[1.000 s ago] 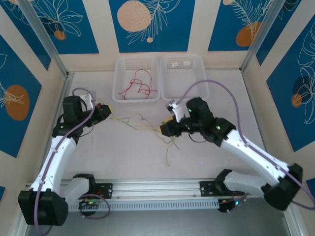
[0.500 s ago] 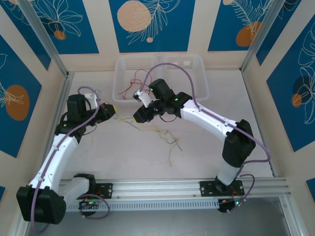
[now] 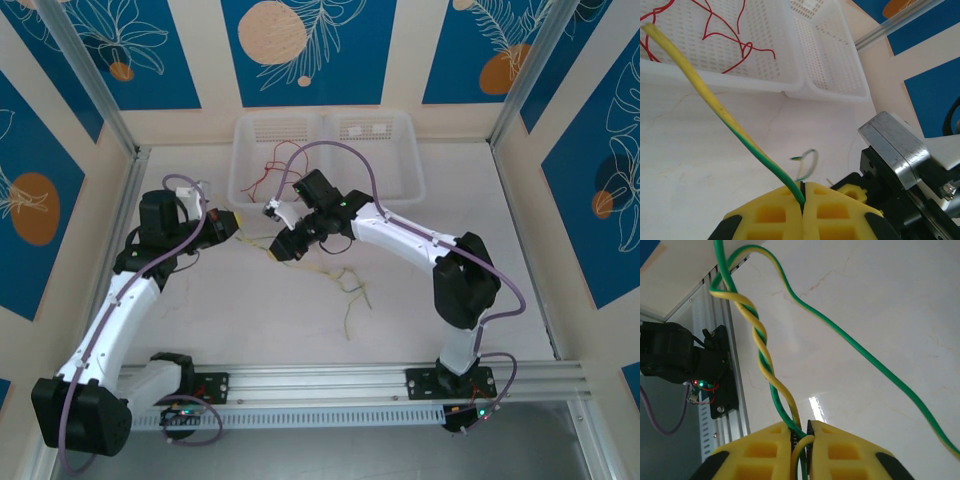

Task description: Untangle the cables

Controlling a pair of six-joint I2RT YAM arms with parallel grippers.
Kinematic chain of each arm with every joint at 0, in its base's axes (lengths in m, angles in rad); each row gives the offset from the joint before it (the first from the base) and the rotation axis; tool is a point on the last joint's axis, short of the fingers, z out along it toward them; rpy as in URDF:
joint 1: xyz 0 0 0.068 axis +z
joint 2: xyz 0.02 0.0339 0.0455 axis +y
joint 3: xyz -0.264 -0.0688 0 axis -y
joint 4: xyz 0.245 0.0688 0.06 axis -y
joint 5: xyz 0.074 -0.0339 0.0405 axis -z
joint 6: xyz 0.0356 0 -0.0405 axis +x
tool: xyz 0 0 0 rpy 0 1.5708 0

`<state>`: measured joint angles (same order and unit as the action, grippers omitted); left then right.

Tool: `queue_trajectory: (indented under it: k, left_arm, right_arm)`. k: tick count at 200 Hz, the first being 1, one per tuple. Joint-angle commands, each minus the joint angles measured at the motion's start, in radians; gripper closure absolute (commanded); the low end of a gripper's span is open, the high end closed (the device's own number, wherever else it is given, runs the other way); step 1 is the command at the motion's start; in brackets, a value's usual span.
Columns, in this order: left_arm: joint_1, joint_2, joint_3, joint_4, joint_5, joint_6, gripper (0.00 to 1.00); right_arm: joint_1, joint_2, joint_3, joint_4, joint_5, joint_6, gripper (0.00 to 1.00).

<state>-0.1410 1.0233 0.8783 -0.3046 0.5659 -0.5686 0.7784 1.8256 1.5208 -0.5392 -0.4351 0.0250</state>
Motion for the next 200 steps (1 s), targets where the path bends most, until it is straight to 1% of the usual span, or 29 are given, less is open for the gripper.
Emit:
queue_trajectory:
  k: [1,10,18,25,33,37,43,51,79,91,99,106,117,124,131,142,147,160,191,200]
  left_arm:
    - [-0.014,-0.014,0.026,0.015,0.002,0.018,1.0]
    - [-0.014,-0.014,0.027,0.01,0.002,0.021,1.0]
    - [-0.014,-0.015,0.027,0.007,-0.001,0.022,1.0]
    - [-0.013,-0.017,0.029,0.006,-0.001,0.025,1.0]
    - [-0.014,-0.016,0.028,0.004,-0.002,0.028,1.0]
    - [-0.014,-0.017,0.028,0.004,-0.002,0.03,1.0]
    - [-0.013,-0.017,0.028,0.005,-0.002,0.03,1.0]
    - [-0.014,-0.015,0.027,0.007,-0.002,0.03,1.0]
    - [-0.014,-0.008,0.024,0.013,0.006,0.03,1.0]
    - [-0.014,-0.006,0.024,0.014,0.008,0.032,1.0]
    - [-0.014,-0.006,0.025,0.013,0.007,0.032,1.0]
    - [-0.014,-0.006,0.024,0.014,0.007,0.032,1.0]
    - [-0.013,-0.006,0.025,0.014,0.008,0.032,1.0]
    - [-0.014,-0.006,0.025,0.016,0.007,0.03,1.0]
    - [-0.014,-0.008,0.025,0.018,0.007,0.028,1.0]
    - [-0.014,-0.008,0.024,0.021,0.01,0.026,1.0]
    - [-0.015,-0.007,0.025,0.023,0.01,0.025,1.0]
    - [-0.014,-0.007,0.025,0.023,0.013,0.024,1.0]
    - [-0.015,-0.011,0.024,0.015,0.01,0.03,1.0]
    - [-0.015,-0.011,0.024,0.018,0.012,0.028,1.0]
  right_arm:
    - [-0.007,-0.015,0.021,0.021,-0.062,-0.005,0.96]
    - [-0.01,-0.024,0.011,0.033,-0.063,0.005,0.98]
    - [-0.011,-0.032,0.008,0.029,-0.068,0.008,0.96]
    - [-0.011,-0.037,0.008,0.02,-0.065,0.008,0.87]
    - [-0.011,-0.046,0.003,0.013,-0.057,0.013,0.69]
    - [-0.012,-0.052,0.0,0.014,-0.053,0.014,0.63]
    - [-0.011,-0.059,-0.008,0.013,-0.049,0.015,0.58]
    - [-0.012,-0.071,-0.021,0.018,-0.047,0.016,0.56]
    - [-0.024,-0.105,-0.056,0.035,-0.053,0.031,0.55]
    - [-0.029,-0.115,-0.064,0.036,-0.055,0.034,0.57]
    - [-0.032,-0.12,-0.071,0.043,-0.066,0.035,0.65]
    - [-0.036,-0.121,-0.075,0.045,-0.08,0.036,0.71]
    - [-0.037,-0.117,-0.076,0.046,-0.101,0.035,0.87]
    - [-0.035,-0.112,-0.077,0.051,-0.107,0.036,0.89]
    - [-0.032,-0.105,-0.078,0.054,-0.109,0.036,0.85]
    - [-0.026,-0.087,-0.073,0.052,-0.081,0.041,0.66]
    - [-0.023,-0.079,-0.069,0.048,-0.067,0.041,0.62]
    - [-0.018,-0.063,-0.061,0.04,-0.056,0.035,0.59]
    - [-0.016,-0.058,-0.052,0.042,-0.08,0.027,0.6]
    - [-0.013,-0.058,-0.053,0.038,-0.081,0.02,0.58]
